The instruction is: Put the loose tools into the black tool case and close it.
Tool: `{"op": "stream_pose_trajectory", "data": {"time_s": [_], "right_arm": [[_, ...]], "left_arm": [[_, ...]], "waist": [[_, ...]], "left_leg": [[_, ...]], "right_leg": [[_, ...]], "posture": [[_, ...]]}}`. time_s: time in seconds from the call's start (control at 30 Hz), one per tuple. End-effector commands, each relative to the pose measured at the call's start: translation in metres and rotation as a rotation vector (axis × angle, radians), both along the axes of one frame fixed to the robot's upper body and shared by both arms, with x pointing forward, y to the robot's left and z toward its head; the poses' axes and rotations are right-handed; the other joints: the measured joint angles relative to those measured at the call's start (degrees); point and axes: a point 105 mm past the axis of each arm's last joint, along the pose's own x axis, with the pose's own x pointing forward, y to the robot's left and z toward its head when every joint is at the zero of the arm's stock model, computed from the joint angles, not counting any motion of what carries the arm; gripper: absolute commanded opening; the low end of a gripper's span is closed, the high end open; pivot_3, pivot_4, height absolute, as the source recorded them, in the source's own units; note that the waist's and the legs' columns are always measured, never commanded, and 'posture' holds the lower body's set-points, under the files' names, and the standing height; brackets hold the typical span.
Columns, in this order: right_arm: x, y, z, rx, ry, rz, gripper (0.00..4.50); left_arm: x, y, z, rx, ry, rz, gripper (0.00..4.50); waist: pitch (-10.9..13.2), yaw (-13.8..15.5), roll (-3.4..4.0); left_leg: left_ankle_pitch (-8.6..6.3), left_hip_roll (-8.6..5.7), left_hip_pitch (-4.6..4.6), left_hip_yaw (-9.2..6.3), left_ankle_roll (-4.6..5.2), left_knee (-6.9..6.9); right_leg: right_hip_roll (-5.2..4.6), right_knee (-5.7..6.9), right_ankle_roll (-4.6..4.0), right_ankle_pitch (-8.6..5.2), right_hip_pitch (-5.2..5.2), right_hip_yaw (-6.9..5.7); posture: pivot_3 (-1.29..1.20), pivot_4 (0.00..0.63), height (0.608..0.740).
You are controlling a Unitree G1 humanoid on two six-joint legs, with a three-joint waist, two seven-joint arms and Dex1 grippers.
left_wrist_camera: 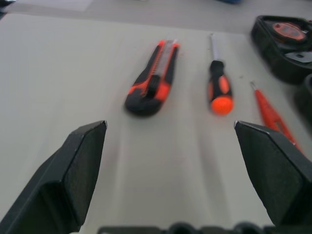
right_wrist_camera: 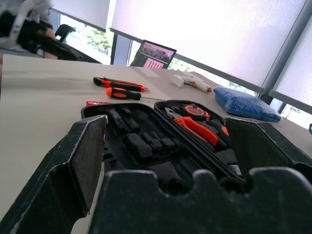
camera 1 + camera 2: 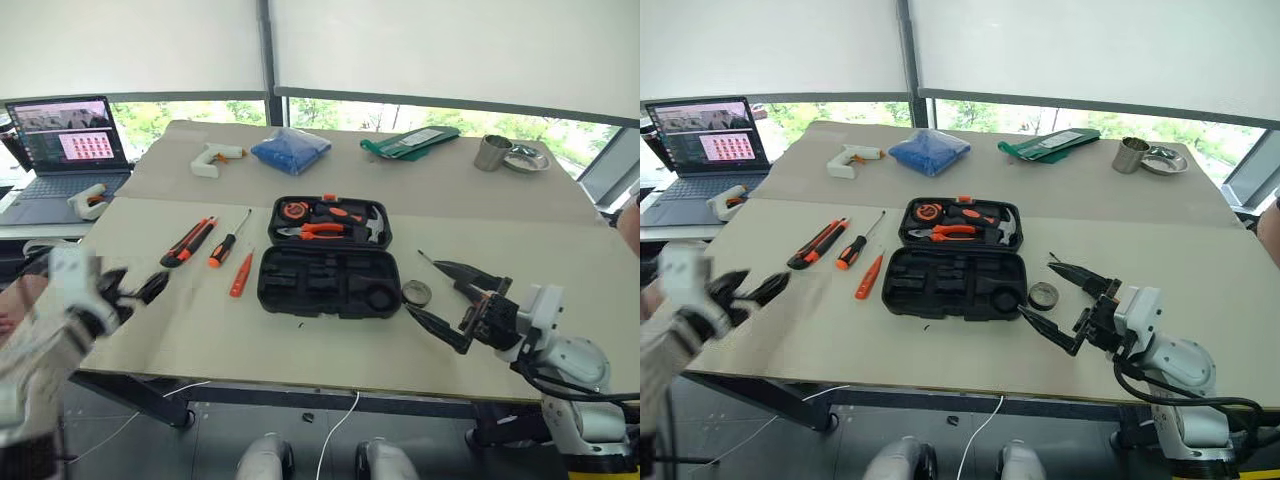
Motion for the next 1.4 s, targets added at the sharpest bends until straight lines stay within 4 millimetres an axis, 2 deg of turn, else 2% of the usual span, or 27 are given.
{"op": "stream_pose_trajectory", "data": {"time_s": [0.03, 0.17, 0.3, 0.53, 0.63, 0.83, 0.9, 1.0, 1.07, 1.13, 1.17, 1.23, 1.27, 1.33, 1.4], "right_arm": [[0.003, -0.006, 0.009, -0.003, -0.047, -0.012, 4.47], [0.004, -0.006, 0.009, -0.009, -0.049, -0.009, 4.47], [0.002, -0.007, 0.008, -0.013, -0.05, -0.021, 4.47], [-0.004, -0.008, 0.004, -0.018, -0.05, -0.048, 4.47], [-0.005, -0.008, 0.003, -0.019, -0.049, -0.054, 4.5], [-0.006, -0.013, -0.004, -0.022, -0.036, -0.084, 4.5], [-0.007, -0.013, -0.007, -0.026, -0.027, -0.086, 4.5], [-0.007, -0.015, -0.008, -0.024, -0.028, -0.094, 4.5], [-0.006, -0.02, 0.001, 0.028, -0.034, -0.115, 4.5], [-0.004, -0.027, 0.014, 0.081, -0.045, -0.154, 4.5], [-0.004, -0.031, 0.016, 0.07, -0.049, -0.166, 4.5], [-0.005, -0.041, 0.017, 0.031, -0.053, -0.192, 4.5], [-0.004, -0.045, 0.019, 0.021, -0.056, -0.204, 4.5], [-0.002, -0.051, 0.023, 0.009, -0.062, -0.216, 4.5], [0.001, -0.053, 0.028, -0.003, -0.063, -0.207, 4.5]], "left_arm": [[0.029, -0.012, -0.002, 0.039, 0.068, 0.008, 4.5], [0.059, -0.026, -0.004, 0.056, 0.088, 0.023, 4.5], [0.082, -0.045, -0.016, 0.061, 0.116, 0.016, 4.5], [0.103, -0.052, -0.027, 0.025, 0.152, 0.076, 4.5], [0.104, -0.053, -0.034, 0.025, 0.17, 0.081, 3.75], [0.106, -0.047, -0.032, 0.022, 0.103, 0.12, 1.46], [0.106, -0.047, -0.029, 0.013, 0.063, 0.113, 0.87], [0.106, -0.045, -0.013, -0.04, -0.038, 0.093, 0.88], [0.105, -0.051, 0.006, -0.081, -0.13, 0.022, 0.88], [0.099, -0.067, 0.032, -0.074, -0.251, -0.124, 0.88], [0.095, -0.077, 0.044, -0.034, -0.312, -0.208, 0.88], [0.08, -0.109, 0.065, 0.163, -0.461, -0.46, 0.88], [0.074, -0.121, 0.068, 0.247, -0.504, -0.557, 0.88], [0.071, -0.139, 0.061, 0.409, -0.493, -0.705, 0.88], [0.072, -0.158, 0.057, 0.497, -0.49, -0.823, 0.88]], "waist": [[0.0, -0.4, 0.0], [0.0, -0.8, -0.01], [0.0, -0.8, -0.02], [0.0, -0.4, -0.05], [0.0, -0.4, -0.05], [0.0, -0.3, -0.05], [0.0, -0.3, -0.05], [0.0, -0.3, -0.05], [0.0, -0.3, -0.07], [0.0, -0.3, -0.08], [0.0, -0.2, -0.08], [0.0, -0.2, -0.07], [0.0, -0.1, -0.07], [0.0, 0.1, -0.06], [0.0, 0.2, -0.06]], "left_leg": [[0.01, -0.03, 0.05, -0.02, 0.02, -0.01], [0.28, 0.0, 0.14, -0.03, 0.46, -0.04], [0.26, 0.1, 0.11, -0.13, 0.39, -0.08], [0.25, 0.09, 0.05, -0.13, 0.41, -0.03], [0.25, 0.09, 0.06, -0.14, 0.41, -0.03], [0.25, 0.1, 0.05, -0.17, 0.41, -0.02], [0.25, 0.09, 0.05, -0.16, 0.42, -0.02], [0.25, 0.09, 0.05, -0.16, 0.42, -0.02], [0.25, 0.1, 0.05, -0.16, 0.42, -0.01], [0.25, 0.11, 0.03, -0.17, 0.42, 0.01], [0.25, 0.11, 0.01, -0.16, 0.42, 0.02], [0.24, 0.09, -0.01, -0.16, 0.43, 0.03], [0.22, 0.09, 0.0, -0.14, 0.43, 0.03], [0.21, 0.08, 0.0, -0.11, 0.45, 0.01], [0.21, 0.05, 0.01, -0.09, 0.46, 0.04]], "right_leg": [[0.01, -0.01, 0.12, 0.07, 0.08, 0.0], [0.22, -0.05, 0.17, 0.13, 0.17, 0.02], [0.42, -0.08, 0.02, 0.15, 0.18, 0.04], [0.41, -0.16, 0.03, 0.15, 0.17, 0.04], [0.41, -0.14, 0.03, 0.15, 0.17, 0.04], [0.41, -0.14, 0.02, 0.16, 0.17, 0.04], [0.39, -0.14, 0.02, 0.16, 0.17, 0.04], [0.39, -0.15, 0.02, 0.16, 0.17, 0.04], [0.38, -0.14, 0.01, 0.17, 0.17, 0.04], [0.38, -0.13, 0.0, 0.17, 0.16, 0.03], [0.38, -0.13, -0.01, 0.18, 0.14, 0.03], [0.36, -0.15, -0.01, 0.18, 0.14, 0.02], [0.36, -0.16, -0.02, 0.18, 0.15, 0.02], [0.35, -0.21, -0.03, 0.18, 0.17, 0.01], [0.34, -0.22, -0.04, 0.17, 0.22, 0.0]], "posture": [[0.0, 0.15, 0.739], [0.0, 0.15, 0.739], [0.0, 0.15, 0.739], [0.0, 0.15, 0.739], [0.0, 0.15, 0.739], [0.0, 0.15, 0.739], [0.0, 0.15, 0.739], [0.0, 0.15, 0.739], [0.0, 0.15, 0.739], [0.0, 0.15, 0.739], [0.0, 0.15, 0.739], [0.0, 0.15, 0.739], [0.0, 0.15, 0.739], [0.0, 0.15, 0.739], [0.0, 0.15, 0.739]]}}
